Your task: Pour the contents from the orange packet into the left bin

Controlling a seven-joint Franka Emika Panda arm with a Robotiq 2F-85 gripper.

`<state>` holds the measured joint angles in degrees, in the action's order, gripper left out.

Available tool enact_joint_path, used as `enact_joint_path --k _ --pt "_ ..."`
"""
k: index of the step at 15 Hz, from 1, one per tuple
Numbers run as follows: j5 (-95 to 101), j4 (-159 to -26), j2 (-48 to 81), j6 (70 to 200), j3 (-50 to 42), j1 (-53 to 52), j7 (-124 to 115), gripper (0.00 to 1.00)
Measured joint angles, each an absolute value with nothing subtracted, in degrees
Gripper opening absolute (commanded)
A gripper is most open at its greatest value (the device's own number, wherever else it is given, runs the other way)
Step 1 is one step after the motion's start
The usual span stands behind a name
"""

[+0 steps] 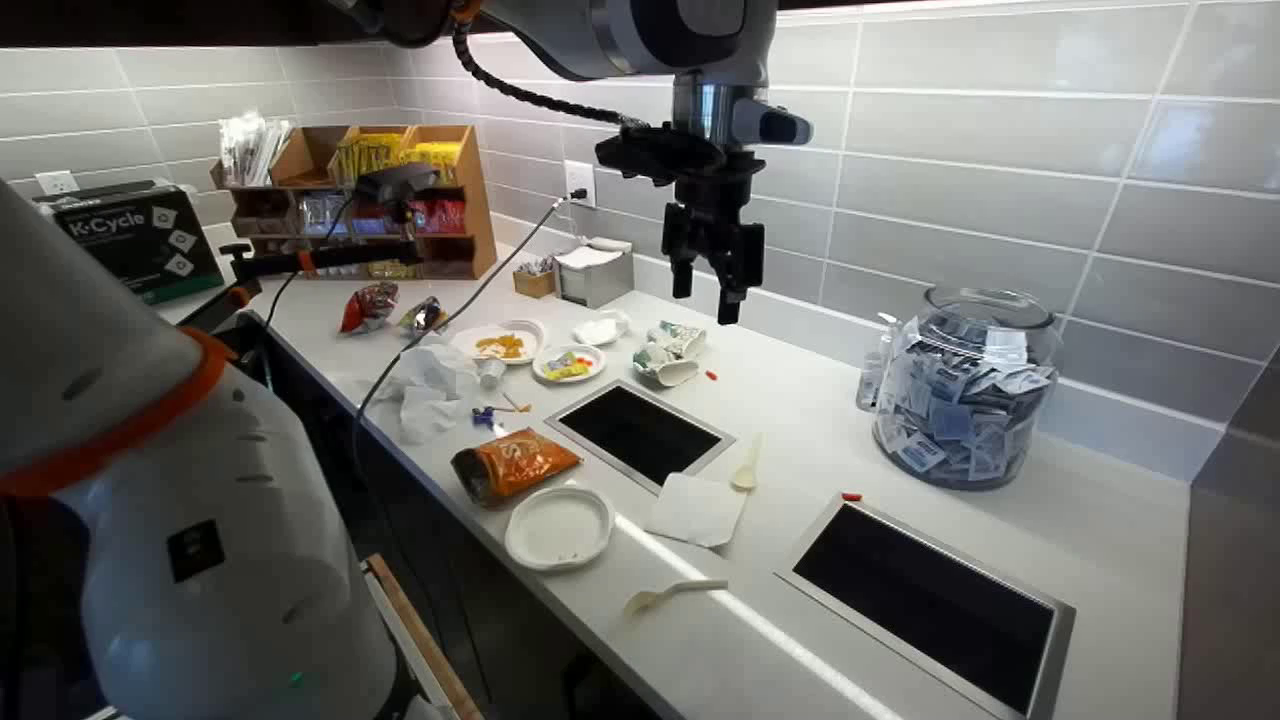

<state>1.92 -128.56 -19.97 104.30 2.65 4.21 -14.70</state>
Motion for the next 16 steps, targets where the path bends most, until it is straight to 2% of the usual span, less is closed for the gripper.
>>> enact_joint_path --k 10,16 --pt "1.6 -128.6 -19.7 104.3 2.6 3.8 -14.7 1.0" --pt "-3.4 -128.6 -14.5 104.3 5.3 -1.0 -14.5 1.0"
